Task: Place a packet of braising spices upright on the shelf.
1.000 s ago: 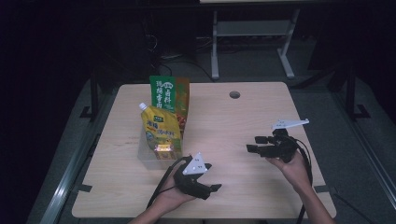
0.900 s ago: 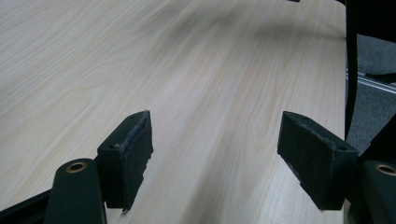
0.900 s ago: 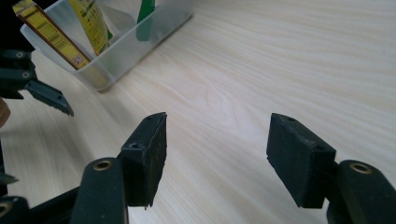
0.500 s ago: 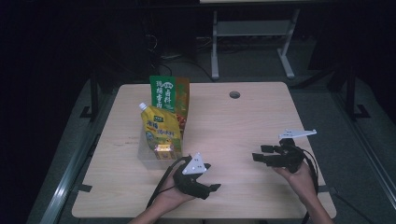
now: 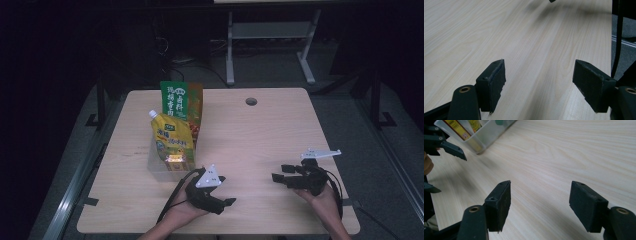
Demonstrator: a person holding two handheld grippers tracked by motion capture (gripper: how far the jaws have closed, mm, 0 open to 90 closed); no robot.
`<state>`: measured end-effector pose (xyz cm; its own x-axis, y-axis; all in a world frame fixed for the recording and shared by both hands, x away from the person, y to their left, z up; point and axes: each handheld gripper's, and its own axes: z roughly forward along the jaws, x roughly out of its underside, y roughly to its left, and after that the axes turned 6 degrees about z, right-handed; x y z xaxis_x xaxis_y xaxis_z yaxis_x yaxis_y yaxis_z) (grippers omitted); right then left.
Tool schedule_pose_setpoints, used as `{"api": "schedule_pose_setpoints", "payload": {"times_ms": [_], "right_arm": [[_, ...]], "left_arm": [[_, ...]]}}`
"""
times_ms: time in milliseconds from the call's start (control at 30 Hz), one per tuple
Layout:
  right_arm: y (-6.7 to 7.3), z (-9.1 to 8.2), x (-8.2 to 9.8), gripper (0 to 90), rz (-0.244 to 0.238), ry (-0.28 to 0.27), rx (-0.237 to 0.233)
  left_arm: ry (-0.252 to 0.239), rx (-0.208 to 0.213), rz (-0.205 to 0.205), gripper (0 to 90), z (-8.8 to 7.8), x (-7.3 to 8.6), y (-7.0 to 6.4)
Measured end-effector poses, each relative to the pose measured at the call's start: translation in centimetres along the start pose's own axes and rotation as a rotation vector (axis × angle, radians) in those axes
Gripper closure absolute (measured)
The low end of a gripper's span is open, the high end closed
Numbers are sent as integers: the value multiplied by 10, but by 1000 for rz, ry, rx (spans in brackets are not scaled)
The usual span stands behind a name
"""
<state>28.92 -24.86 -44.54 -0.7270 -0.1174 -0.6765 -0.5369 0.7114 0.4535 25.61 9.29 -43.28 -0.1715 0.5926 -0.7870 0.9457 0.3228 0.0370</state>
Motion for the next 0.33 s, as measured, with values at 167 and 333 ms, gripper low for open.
{"api": "schedule_pose_setpoints", "payload": {"times_ms": [167,333], "right_arm": [[6,-2,1,312,-8,-15,8],[10,0,8,294,-16,-7,10]], "left_arm": [[1,3,-8,258,1,1,-1],[10,-8,7,258,0,2,0]]}}
